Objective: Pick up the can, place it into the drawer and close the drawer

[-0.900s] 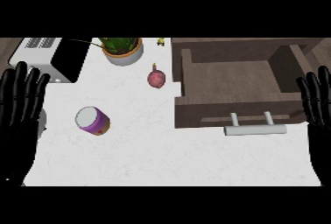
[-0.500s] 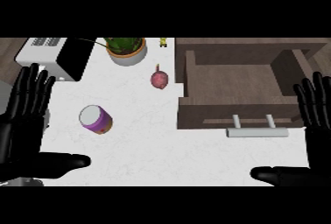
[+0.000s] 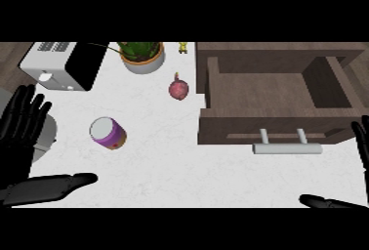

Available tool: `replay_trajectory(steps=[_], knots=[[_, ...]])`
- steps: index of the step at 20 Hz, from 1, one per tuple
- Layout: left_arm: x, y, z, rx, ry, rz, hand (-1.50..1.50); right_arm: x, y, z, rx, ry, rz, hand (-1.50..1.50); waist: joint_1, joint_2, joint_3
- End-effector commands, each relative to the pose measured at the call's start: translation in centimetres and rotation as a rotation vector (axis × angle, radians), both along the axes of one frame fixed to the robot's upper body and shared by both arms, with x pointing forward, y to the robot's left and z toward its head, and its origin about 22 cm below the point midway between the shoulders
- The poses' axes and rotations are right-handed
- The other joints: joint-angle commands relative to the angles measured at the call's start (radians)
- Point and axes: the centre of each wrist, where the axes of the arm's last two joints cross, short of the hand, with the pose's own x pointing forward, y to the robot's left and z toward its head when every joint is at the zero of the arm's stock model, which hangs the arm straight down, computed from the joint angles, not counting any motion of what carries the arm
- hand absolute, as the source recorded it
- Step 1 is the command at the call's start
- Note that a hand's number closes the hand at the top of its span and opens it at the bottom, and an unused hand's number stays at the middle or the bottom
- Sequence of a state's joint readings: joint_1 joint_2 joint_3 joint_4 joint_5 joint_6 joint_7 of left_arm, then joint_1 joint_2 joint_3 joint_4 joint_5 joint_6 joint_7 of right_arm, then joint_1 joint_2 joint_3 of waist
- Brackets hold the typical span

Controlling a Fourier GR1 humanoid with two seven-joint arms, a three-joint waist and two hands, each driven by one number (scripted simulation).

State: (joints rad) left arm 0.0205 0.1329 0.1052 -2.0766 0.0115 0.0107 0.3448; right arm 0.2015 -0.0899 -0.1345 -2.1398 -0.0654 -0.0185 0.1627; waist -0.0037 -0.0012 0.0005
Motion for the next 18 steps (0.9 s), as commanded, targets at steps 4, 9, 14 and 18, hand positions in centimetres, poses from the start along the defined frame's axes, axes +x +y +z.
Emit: replay_trajectory(steps=[4,9,14,18], knots=[[-1.6,0.5,1.5,-0.009,0.013,0.001,-1.50,-2.3,-3.9,0.0,0.007,0.015,-0.003,-1.50,0.000,0.000,0.000],[-4.0,1.2,2.1,-0.050,0.038,0.015,-1.50,-3.4,-4.7,-1.3,0.004,0.023,-0.019,-1.50,0.003,0.000,0.000],[-2.9,1.3,0.7,-0.160,0.051,0.056,-1.50,-4.8,-7.3,-1.1,0.013,0.005,-0.012,-1.50,-0.001,0.000,-0.001],[-3.1,1.4,2.3,-0.254,0.072,0.025,-1.50,-5.3,-6.4,-1.8,0.003,0.026,0.002,-1.50,-0.002,-0.001,0.000]])
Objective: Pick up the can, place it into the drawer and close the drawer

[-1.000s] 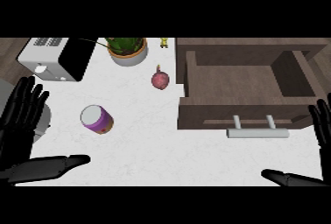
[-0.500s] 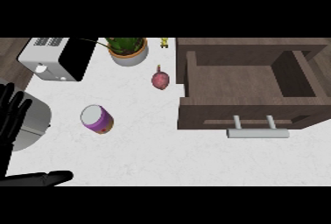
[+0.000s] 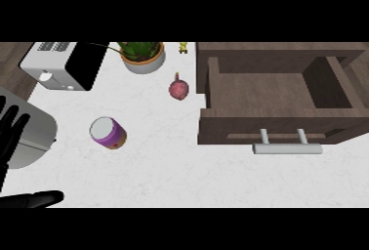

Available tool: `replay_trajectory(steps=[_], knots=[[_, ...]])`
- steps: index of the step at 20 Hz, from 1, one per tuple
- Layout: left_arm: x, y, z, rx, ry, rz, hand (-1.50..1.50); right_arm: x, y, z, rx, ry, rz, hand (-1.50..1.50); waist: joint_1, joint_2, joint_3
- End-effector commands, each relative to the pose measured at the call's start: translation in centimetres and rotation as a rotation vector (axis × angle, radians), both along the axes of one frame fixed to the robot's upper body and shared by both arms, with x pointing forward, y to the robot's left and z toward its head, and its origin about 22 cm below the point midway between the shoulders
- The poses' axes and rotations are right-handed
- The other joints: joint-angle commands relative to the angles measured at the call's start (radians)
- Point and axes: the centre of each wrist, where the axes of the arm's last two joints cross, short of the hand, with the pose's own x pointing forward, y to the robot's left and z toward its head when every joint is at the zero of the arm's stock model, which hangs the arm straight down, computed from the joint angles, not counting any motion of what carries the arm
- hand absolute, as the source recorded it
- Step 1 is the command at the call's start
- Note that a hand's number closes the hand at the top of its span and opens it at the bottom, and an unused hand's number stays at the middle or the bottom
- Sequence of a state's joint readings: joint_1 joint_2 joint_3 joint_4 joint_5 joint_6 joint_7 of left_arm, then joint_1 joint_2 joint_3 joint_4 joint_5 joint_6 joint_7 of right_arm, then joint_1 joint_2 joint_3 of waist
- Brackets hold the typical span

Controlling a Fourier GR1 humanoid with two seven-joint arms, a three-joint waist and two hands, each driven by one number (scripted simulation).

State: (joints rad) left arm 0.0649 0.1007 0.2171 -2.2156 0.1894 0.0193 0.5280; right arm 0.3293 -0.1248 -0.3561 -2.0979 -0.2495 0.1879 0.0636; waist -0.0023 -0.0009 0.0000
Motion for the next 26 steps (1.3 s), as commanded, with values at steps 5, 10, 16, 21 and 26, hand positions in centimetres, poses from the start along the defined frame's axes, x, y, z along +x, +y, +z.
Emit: replay_trajectory(steps=[5,10,16,21,26], knots=[[2.4,2.6,-0.5,-0.135,0.020,-0.006,-1.50,-3.9,-1.4,-0.2,0.006,-0.015,0.013,-1.50,-0.009,-0.001,0.000],[3.6,-1.3,-2.2,-0.167,0.057,-0.029,-1.50,-3.5,-1.9,1.7,0.004,0.006,0.003,-1.50,-0.005,0.000,0.000],[6.2,-0.1,-5.1,-0.153,0.114,0.003,-1.50,-3.5,-2.1,0.1,0.004,0.009,-0.003,-1.50,-0.004,0.001,0.000],[6.4,-0.2,-7.8,-0.124,0.100,0.020,-1.50,-4.1,-3.7,2.0,-0.009,-0.004,0.014,-1.50,-0.004,0.001,0.000],[8.8,-3.5,-10.3,-0.093,0.112,0.035,-1.50,-5.8,-3.6,1.5,-0.005,0.020,0.014,-1.50,-0.011,0.001,0.000]])
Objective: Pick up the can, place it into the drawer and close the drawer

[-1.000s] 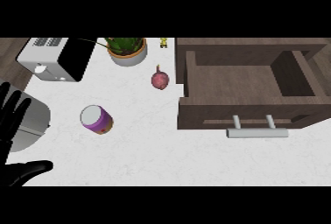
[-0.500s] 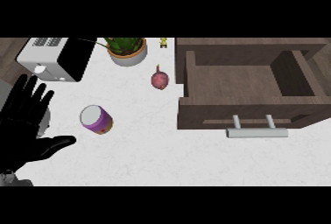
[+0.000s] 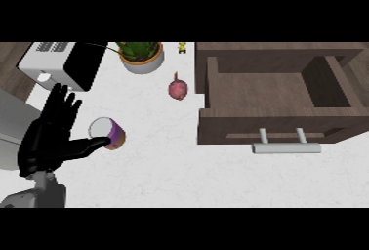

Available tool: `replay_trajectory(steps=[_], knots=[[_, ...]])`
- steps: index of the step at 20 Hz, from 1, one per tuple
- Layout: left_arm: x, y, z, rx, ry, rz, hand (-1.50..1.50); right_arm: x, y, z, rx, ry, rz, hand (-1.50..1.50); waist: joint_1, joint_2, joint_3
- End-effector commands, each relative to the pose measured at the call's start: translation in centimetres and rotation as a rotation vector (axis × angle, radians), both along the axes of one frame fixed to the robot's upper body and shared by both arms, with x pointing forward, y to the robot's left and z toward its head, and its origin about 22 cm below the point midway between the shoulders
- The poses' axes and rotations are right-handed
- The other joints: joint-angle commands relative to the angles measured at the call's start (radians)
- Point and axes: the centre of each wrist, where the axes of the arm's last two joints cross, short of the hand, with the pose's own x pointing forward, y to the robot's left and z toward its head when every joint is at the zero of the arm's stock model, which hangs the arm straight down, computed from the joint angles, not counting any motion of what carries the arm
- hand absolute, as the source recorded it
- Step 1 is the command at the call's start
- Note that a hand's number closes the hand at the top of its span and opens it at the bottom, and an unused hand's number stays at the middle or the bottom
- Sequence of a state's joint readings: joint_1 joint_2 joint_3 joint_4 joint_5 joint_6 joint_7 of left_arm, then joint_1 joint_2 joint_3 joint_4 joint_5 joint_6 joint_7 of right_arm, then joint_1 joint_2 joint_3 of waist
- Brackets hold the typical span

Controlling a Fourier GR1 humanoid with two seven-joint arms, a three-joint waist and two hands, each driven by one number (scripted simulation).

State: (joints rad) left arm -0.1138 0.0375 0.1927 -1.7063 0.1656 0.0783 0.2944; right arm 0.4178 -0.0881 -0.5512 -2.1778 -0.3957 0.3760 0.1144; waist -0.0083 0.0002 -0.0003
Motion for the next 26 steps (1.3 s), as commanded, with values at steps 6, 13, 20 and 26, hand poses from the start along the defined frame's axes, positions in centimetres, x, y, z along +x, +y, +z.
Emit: replay_trajectory(steps=[6,13,20,26], knots=[[0.3,0.4,-6.4,0.027,0.044,0.073,-1.50,0.4,-1.3,-0.1,0.001,-0.001,-0.008,-1.50,0.003,0.000,0.000],[1.3,1.5,-9.9,0.045,0.052,0.129,-1.50,-1.5,-2.9,0.8,-0.010,-0.004,0.015,-1.50,-0.003,0.001,0.000],[-1.4,4.5,-13.1,0.053,0.078,0.142,-1.50,-2.3,-2.1,-1.4,-0.002,-0.003,0.010,-1.50,0.002,0.000,0.000],[-0.4,4.1,-15.7,0.014,0.100,0.125,-1.50,-2.5,-2.4,-1.2,0.009,0.001,0.016,-1.50,-0.002,0.001,0.000]])
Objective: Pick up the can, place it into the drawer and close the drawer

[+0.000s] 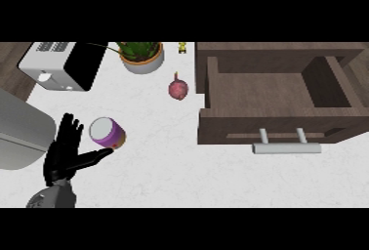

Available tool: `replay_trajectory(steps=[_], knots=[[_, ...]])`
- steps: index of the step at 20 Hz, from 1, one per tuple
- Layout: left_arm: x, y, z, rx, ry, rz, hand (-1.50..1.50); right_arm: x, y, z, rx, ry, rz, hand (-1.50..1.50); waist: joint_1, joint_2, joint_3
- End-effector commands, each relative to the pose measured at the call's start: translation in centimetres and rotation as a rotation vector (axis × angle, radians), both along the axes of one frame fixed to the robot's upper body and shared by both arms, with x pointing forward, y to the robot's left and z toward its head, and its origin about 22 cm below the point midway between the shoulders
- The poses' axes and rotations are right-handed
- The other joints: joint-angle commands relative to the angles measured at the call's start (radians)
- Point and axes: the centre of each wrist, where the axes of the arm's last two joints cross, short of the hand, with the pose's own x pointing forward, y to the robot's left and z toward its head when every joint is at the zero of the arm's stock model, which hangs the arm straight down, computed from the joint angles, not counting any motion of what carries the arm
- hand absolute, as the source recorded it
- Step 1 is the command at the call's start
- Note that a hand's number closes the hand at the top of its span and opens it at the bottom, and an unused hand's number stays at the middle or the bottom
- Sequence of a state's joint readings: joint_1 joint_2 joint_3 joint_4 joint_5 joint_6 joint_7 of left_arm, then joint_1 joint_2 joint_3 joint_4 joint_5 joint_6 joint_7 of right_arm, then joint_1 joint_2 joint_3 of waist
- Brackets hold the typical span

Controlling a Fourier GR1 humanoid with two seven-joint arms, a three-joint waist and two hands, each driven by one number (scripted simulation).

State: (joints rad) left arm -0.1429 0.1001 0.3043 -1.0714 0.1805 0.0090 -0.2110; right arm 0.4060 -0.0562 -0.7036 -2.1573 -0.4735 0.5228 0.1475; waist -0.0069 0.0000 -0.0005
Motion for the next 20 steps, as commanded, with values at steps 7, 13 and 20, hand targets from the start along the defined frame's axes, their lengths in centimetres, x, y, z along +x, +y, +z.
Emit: replay_trajectory(steps=[7,13,20], knots=[[-0.8,-1.0,-5.2,-0.039,0.006,-0.002,-1.50,1.5,-1.0,-0.3,0.002,-0.006,-0.013,-1.50,-0.001,0.002,0.000],[1.6,-0.1,-4.4,-0.107,0.020,-0.017,-1.50,-1.6,0.9,1.0,-0.004,0.006,0.000,-1.50,-0.005,0.000,0.000],[2.3,-2.1,-5.3,-0.163,-0.004,0.000,-1.50,0.2,0.1,1.2,0.000,-0.008,-0.003,-1.50,-0.002,0.001,0.000]])
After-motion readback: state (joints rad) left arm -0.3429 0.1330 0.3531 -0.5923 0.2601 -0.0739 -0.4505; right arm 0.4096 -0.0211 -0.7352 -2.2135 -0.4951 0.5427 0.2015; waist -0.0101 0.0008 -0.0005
